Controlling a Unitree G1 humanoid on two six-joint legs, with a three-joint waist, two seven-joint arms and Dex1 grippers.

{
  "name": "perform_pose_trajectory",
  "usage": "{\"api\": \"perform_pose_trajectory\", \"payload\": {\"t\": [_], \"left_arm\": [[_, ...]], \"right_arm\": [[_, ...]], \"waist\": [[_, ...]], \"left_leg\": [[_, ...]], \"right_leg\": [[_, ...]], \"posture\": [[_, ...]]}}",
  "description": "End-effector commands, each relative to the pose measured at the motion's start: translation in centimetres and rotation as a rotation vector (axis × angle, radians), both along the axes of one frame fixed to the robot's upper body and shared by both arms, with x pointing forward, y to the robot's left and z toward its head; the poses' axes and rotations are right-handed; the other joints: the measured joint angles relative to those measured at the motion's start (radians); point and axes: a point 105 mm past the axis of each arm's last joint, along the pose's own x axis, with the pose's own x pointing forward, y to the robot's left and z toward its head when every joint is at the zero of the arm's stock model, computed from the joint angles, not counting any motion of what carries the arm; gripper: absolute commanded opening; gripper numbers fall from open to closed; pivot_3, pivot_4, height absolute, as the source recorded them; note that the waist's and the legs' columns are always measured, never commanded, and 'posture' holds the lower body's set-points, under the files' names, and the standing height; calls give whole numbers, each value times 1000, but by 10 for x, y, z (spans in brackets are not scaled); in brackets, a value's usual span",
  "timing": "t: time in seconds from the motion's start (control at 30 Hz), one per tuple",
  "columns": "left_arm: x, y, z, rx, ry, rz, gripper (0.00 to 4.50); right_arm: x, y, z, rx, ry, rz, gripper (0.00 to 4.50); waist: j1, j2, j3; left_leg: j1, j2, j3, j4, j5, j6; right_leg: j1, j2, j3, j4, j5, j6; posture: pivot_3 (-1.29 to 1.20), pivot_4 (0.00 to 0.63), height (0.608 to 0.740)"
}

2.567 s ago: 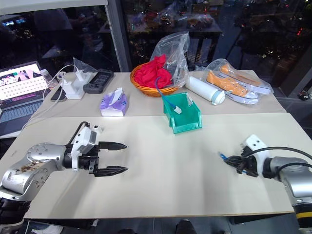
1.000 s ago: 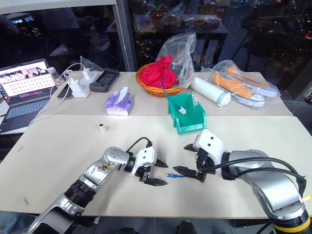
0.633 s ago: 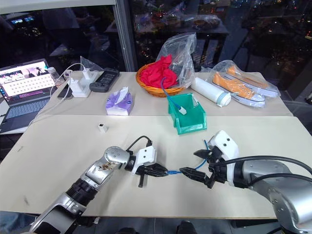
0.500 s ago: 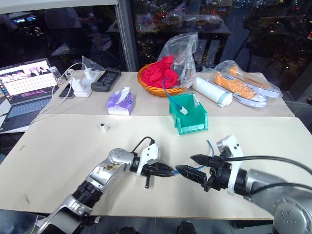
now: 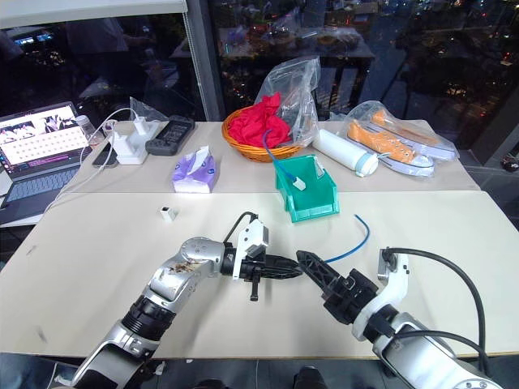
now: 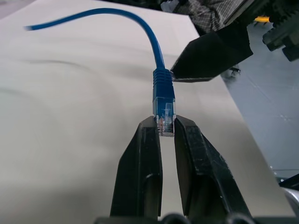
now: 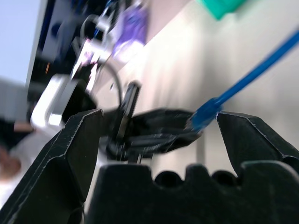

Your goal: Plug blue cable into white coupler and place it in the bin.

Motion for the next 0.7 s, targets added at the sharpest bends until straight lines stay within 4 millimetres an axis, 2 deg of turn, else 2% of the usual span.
{"api": "perform_pose_trajectory", "payload": {"t": [0.03,0.4,0.5,0.53,0.57,0.7], "left_arm": [[-7,-7,9,-31,-30,-24,16],[-5,-5,10,-39,-21,8,16],[-4,-5,9,-40,-18,11,16],[-4,-5,9,-40,-17,11,16],[-4,-6,9,-41,-16,11,16],[-4,-6,9,-39,-10,8,16]], "right_arm": [[-1,12,7,53,-7,-17,4500],[-1,11,3,67,17,-45,4500],[-1,8,4,51,1,-58,3822],[-1,8,4,49,-3,-58,3368],[-1,8,5,48,-5,-58,3124],[0,9,6,48,-20,-57,1693]], "waist": [[1,0,0],[3,0,0],[4,0,0],[4,0,0],[4,0,0],[4,0,0]], "left_leg": [[0,0,0,0,0,0],[-1,0,0,0,0,0],[-1,0,0,0,0,0],[-1,0,0,0,0,0],[-1,0,0,0,0,0],[-1,0,0,0,0,0]], "right_leg": [[0,0,0,0,0,0],[0,0,0,-4,0,0],[0,0,0,-4,0,0],[0,0,0,-4,0,0],[0,0,0,-4,0,0],[0,0,0,-4,0,0]], "posture": [[0,150,740],[0,150,740],[0,150,740],[0,150,740],[0,150,740],[0,150,740]]}}
